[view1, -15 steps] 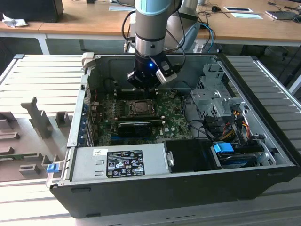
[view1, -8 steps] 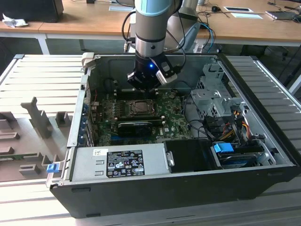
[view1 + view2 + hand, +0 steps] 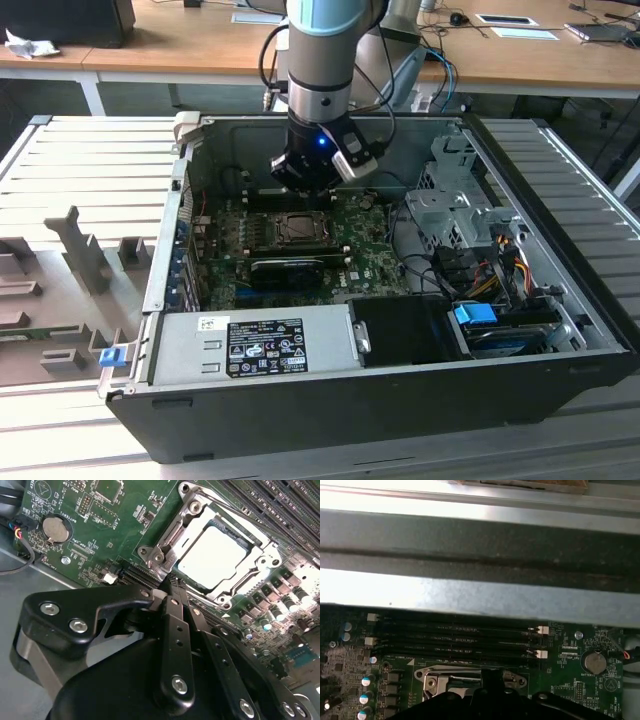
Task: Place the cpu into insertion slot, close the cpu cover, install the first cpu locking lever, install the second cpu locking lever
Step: 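Install the second cpu locking lever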
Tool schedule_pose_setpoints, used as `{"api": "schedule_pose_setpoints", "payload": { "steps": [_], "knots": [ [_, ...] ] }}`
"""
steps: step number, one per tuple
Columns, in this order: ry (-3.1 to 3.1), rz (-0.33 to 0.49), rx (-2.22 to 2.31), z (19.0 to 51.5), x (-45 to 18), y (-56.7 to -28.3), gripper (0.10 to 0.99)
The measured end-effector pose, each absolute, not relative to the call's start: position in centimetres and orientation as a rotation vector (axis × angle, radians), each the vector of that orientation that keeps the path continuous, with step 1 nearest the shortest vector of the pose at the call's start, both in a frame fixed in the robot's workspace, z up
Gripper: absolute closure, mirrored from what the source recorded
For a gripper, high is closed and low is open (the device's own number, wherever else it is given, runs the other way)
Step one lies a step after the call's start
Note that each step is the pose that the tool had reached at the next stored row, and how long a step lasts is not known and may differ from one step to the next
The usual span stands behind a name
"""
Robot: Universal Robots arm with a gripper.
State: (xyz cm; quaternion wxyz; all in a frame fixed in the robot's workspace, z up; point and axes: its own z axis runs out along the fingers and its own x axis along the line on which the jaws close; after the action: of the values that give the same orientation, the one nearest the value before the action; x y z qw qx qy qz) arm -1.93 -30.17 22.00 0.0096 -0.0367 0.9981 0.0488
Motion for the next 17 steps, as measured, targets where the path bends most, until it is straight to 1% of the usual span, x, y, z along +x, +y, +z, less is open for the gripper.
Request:
{"api": "schedule_pose_setpoints", "payload": {
  "steps": [9,10,15,17],
  "knots": [
    [3.117,0.153,-0.115,22.0,-1.9,-31.4,0.98],
    [3.117,0.153,-0.115,22.0,-1.9,-32.6,0.98],
    [3.117,0.152,-0.115,24.4,-2.0,-32.8,0.98],
    [3.117,0.153,-0.115,24.9,-1.9,-32.9,0.98]
  ]
}}
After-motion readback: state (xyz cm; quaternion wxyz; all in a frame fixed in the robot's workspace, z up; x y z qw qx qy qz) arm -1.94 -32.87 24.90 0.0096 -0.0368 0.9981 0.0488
